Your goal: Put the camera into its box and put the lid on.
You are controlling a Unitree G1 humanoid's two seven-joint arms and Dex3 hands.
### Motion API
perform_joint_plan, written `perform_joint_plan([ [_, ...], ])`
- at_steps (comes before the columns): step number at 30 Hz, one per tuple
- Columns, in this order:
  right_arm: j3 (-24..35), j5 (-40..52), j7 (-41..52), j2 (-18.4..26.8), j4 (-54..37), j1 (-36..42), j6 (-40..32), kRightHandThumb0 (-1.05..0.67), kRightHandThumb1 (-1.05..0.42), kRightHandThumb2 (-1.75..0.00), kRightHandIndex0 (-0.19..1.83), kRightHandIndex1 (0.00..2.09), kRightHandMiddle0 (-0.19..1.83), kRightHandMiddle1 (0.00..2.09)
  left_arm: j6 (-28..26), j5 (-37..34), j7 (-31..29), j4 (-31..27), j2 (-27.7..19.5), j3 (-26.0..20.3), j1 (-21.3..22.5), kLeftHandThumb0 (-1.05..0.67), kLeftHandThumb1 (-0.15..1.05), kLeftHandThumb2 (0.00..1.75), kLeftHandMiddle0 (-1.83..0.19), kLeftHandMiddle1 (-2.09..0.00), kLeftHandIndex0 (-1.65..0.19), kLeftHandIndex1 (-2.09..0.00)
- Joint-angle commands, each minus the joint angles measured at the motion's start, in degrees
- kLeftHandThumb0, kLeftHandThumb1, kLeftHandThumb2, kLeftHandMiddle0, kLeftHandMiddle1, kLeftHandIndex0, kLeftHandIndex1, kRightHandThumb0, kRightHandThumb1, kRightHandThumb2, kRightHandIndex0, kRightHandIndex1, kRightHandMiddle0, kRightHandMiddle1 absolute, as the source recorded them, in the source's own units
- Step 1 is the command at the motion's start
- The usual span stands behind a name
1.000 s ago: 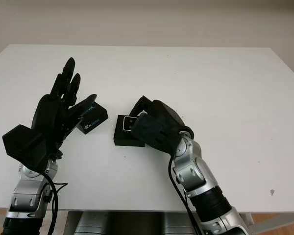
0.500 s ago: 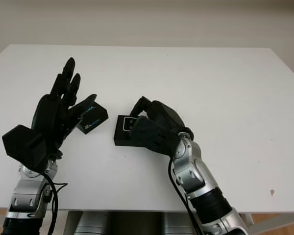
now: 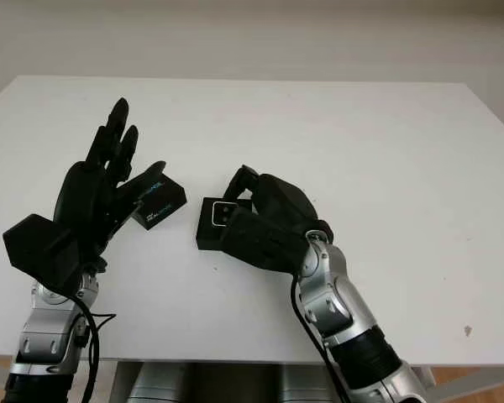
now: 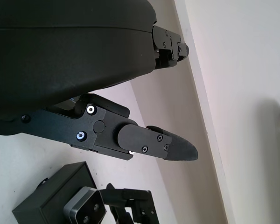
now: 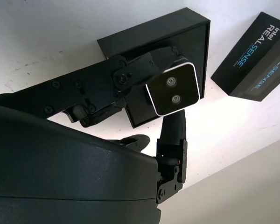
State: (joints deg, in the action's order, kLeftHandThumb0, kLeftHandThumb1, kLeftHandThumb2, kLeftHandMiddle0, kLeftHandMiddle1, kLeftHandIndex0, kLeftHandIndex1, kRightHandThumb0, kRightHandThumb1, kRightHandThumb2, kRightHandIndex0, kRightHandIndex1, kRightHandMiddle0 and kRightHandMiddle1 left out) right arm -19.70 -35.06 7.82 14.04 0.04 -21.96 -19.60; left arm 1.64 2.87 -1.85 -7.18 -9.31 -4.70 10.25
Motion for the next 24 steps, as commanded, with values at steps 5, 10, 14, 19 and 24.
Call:
perform_joint_plan([
  [5, -0.1, -1.1, -0.1, 1.4, -1.1, 1.1, 1.8, -0.56, -0.93, -0.05, 0.19, 0.01, 0.08, 0.78, 0.1, -0.1, -0.1, -1.2, -0.2, -0.1, -0.5, -0.61, 1.05, 0.11, -0.06, -0.05, -0.03, -0.06],
  [10, 0.1, -1.0, -0.4, 1.8, -2.0, 1.9, 3.2, -0.58, -0.92, -0.05, 0.16, 0.01, 0.08, 0.69, 0.4, 0.0, -0.2, -1.2, -0.2, 0.0, -0.6, -0.61, 1.05, 0.11, -0.06, -0.05, -0.03, -0.06],
  [14, 0.5, -1.1, -1.3, 2.2, -2.7, 2.5, 5.0, -0.62, -0.93, -0.06, 0.14, 0.01, 0.04, 0.63, 0.1, -0.1, -0.2, -1.5, -0.1, 0.1, -0.8, -0.60, 1.05, 0.11, -0.06, -0.05, -0.03, -0.06],
  [19, 1.7, -0.4, -2.4, 2.3, -3.6, 2.7, 6.9, -0.62, -0.93, -0.05, 0.09, 0.01, 0.02, 0.54, 0.0, -0.2, -0.2, -1.8, 0.1, 0.1, -1.0, -0.60, 1.05, 0.10, -0.06, -0.05, -0.03, -0.06],
  [24, 4.6, 1.9, -2.5, 2.5, -5.0, 1.9, 9.6, -0.63, -0.94, -0.06, 0.07, 0.01, 0.01, 0.47, -0.4, -0.1, 0.0, -2.0, 0.0, 0.0, -1.2, -0.61, 1.05, 0.10, -0.06, -0.05, -0.04, -0.06],
])
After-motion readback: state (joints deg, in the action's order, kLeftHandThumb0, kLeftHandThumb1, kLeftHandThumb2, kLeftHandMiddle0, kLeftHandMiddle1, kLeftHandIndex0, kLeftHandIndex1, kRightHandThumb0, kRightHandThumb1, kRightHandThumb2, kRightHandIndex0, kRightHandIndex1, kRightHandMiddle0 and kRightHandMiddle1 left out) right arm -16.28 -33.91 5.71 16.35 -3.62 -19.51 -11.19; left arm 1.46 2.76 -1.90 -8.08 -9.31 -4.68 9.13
